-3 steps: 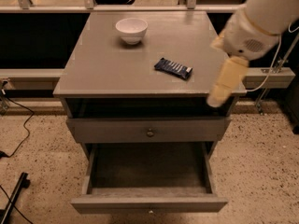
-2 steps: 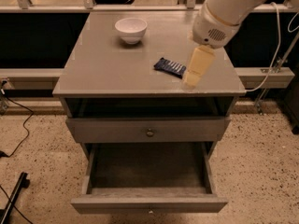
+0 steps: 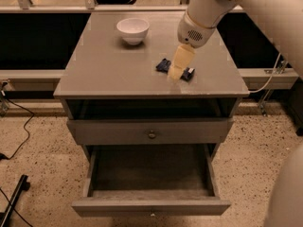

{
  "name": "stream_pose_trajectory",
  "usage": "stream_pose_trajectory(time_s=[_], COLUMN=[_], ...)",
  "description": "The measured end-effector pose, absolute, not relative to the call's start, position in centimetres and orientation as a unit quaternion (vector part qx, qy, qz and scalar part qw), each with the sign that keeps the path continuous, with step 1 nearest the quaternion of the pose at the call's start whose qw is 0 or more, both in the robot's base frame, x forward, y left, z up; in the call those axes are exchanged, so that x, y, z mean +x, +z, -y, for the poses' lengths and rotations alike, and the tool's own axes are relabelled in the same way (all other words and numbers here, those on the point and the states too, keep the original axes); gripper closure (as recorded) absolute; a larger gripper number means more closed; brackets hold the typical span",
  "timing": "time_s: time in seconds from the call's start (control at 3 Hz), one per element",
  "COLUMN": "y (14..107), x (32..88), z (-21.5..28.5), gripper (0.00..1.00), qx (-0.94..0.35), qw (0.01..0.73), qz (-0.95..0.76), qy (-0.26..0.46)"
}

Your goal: Place rxbar blueberry into middle drawer

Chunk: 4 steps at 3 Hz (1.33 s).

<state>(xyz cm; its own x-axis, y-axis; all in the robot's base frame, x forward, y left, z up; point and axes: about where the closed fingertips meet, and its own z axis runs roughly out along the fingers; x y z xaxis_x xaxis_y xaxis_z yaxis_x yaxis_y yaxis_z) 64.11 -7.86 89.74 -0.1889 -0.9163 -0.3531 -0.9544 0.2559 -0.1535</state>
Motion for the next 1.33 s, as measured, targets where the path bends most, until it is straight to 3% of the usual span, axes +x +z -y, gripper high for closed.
stream_pose_trajectory(time_s=[0.67, 1.33], y=[86.9, 85.0], x=[67.2, 68.3], z=[8.3, 9.4], gripper=[0.0, 0.41], qx=[-0.587, -0.575], qw=[0.186, 0.19], qz=[-0.785, -0.792], qy=[0.07, 0.077])
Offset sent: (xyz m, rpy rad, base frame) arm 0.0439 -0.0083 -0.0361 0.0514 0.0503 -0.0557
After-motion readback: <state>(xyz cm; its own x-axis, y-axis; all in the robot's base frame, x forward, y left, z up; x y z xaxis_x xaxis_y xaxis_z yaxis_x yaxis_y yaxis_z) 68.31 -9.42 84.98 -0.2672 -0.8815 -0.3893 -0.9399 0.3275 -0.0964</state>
